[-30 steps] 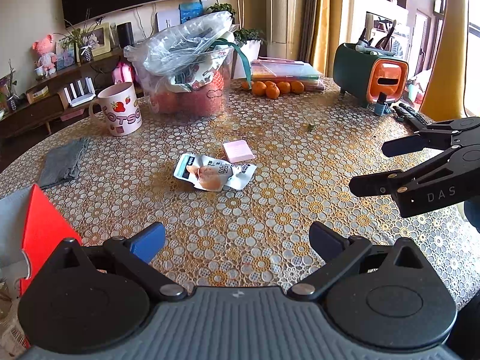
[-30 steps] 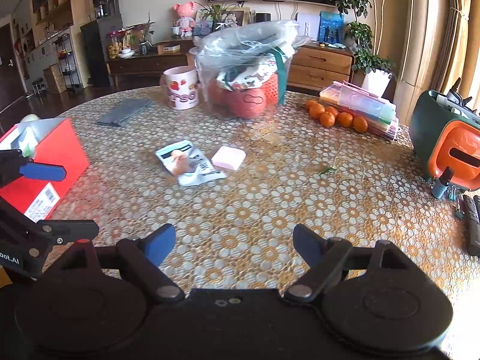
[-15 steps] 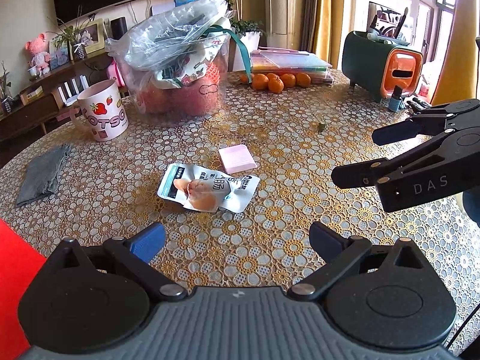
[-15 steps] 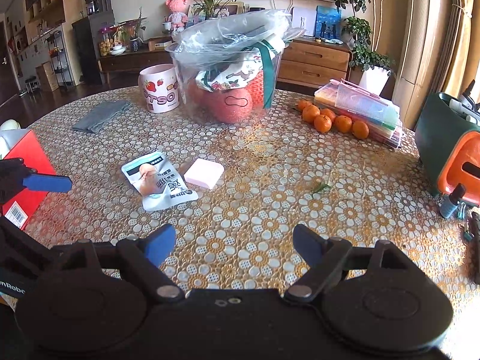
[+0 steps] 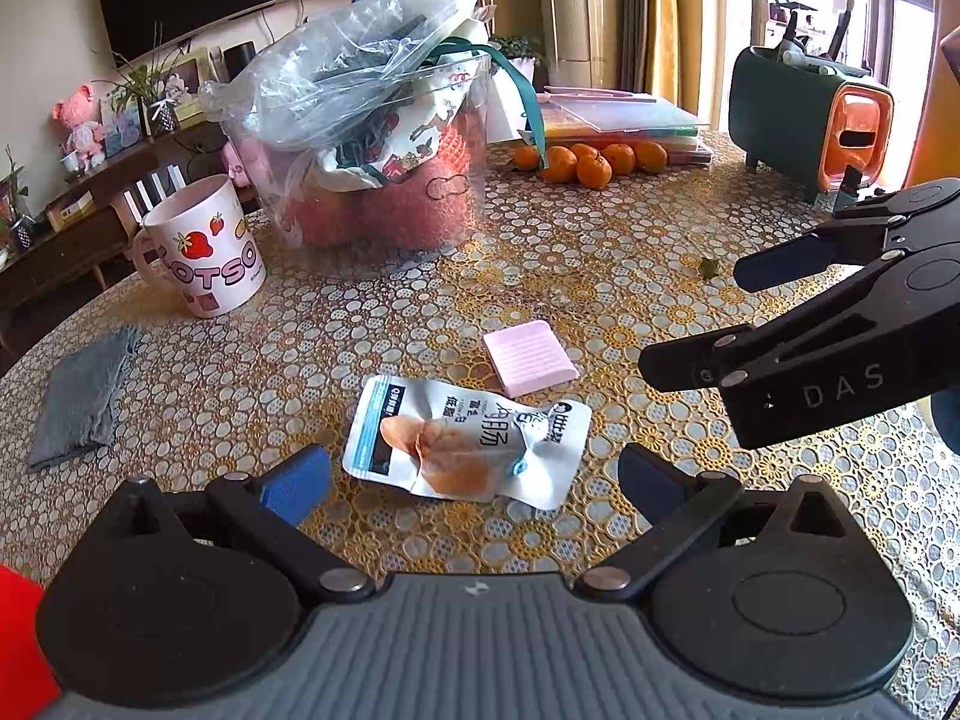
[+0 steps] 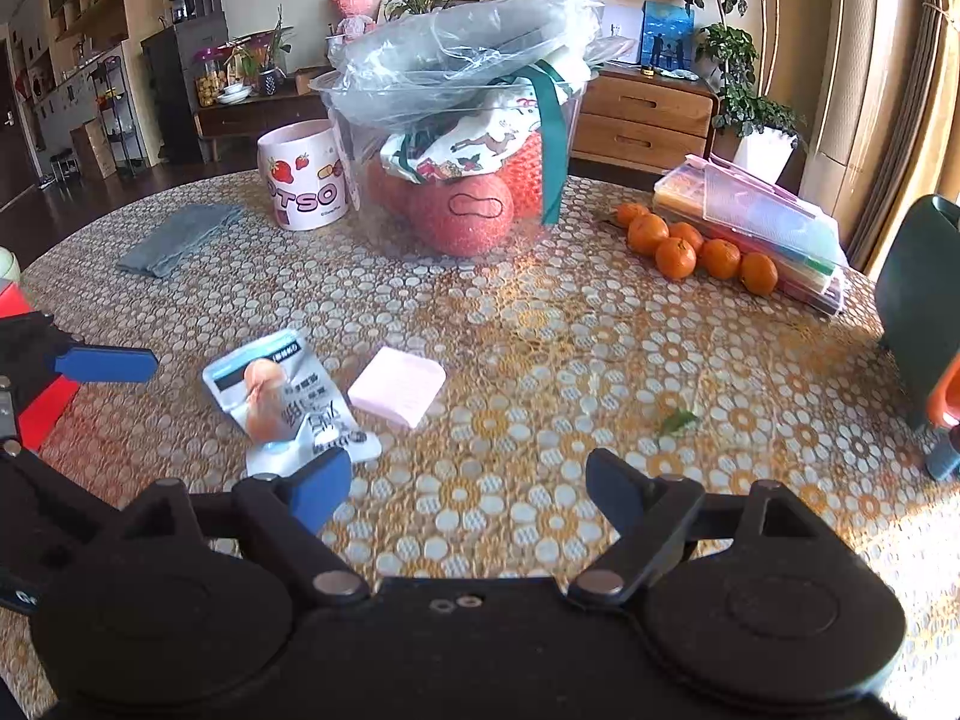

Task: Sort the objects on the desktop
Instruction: 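Approach the white-blue snack packet with left gripper while right gripper approaches pink sticky pad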

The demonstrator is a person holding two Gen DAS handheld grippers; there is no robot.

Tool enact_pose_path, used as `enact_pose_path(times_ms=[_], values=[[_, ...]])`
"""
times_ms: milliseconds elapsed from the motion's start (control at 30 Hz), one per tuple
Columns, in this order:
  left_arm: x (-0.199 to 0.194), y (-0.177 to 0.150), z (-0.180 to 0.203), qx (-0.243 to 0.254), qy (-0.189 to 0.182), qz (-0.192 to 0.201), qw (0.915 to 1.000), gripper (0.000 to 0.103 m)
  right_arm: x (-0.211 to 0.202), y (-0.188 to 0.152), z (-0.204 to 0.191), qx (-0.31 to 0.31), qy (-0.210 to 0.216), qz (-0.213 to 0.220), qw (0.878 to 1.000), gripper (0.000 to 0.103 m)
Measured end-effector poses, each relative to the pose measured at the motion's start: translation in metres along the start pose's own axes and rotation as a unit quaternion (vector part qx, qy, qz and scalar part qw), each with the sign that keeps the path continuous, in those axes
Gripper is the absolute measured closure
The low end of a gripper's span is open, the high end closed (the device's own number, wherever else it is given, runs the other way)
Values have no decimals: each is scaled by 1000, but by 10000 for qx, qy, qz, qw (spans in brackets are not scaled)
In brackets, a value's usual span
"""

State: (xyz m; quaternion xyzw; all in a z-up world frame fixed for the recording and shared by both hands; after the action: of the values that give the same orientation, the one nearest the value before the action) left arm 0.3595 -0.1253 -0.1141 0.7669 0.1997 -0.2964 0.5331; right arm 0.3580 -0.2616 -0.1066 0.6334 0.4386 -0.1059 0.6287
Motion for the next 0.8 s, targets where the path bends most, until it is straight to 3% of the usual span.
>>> enact_pose_path(times_ms=[333, 800], values=[[53, 11, -15, 48, 12, -351, 9994, 0, 39, 29, -2, -57, 95, 8, 9999, 18], [75, 1, -22, -741, -396, -463, 9954, 0, 93, 35, -7, 22, 64, -233, 9997, 18]])
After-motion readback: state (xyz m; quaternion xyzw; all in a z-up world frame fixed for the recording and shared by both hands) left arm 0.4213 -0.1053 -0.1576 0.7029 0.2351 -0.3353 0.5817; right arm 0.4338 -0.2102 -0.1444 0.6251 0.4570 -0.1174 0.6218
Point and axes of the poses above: each gripper's, at about its wrist camera, not at the fingertips, and x roughly the way its jaws point, z to its right, y to its top, the point moved 5 cm from there along x, roughly the way its jaws point, and after that the axes turned 12 degrees about y, right-handed, at the moved point
